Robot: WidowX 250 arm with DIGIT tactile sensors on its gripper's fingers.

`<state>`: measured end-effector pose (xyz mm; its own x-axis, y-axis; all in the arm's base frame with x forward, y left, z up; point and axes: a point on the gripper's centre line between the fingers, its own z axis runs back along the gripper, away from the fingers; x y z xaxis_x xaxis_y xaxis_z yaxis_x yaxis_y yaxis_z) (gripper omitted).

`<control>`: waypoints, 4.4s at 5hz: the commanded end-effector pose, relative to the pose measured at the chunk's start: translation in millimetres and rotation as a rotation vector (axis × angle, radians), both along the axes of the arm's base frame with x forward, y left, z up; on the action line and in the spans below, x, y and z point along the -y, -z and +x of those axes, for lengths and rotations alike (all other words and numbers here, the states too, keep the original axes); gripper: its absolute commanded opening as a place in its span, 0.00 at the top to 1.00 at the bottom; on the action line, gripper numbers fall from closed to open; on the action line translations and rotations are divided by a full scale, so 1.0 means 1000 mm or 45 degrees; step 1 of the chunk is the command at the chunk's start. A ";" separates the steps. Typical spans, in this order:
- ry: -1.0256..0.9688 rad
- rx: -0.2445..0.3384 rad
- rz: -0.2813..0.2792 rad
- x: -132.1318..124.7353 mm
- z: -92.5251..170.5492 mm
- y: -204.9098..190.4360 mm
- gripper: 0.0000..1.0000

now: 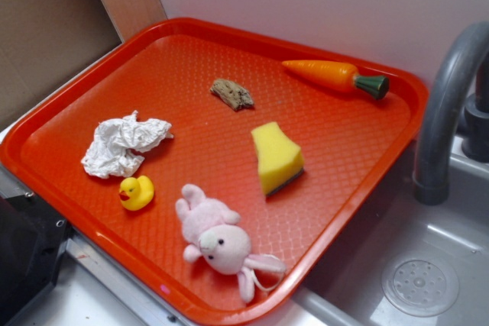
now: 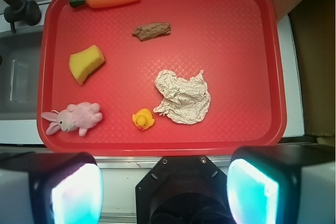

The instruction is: Grab the pink bunny.

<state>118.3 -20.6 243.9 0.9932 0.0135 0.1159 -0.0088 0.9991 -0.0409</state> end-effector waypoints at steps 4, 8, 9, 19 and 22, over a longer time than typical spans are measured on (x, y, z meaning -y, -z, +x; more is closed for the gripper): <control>0.957 0.062 0.169 0.117 0.046 -0.003 0.00; 2.059 -0.170 0.047 0.139 0.022 0.104 0.00; 2.047 -0.175 0.100 0.154 0.026 0.125 0.00; 0.950 -0.065 0.222 0.113 0.022 0.117 1.00; -0.001 -0.107 0.123 0.088 0.044 0.014 1.00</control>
<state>176.2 -92.0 218.3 0.9994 -0.0272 -0.0216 0.0290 0.9960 0.0849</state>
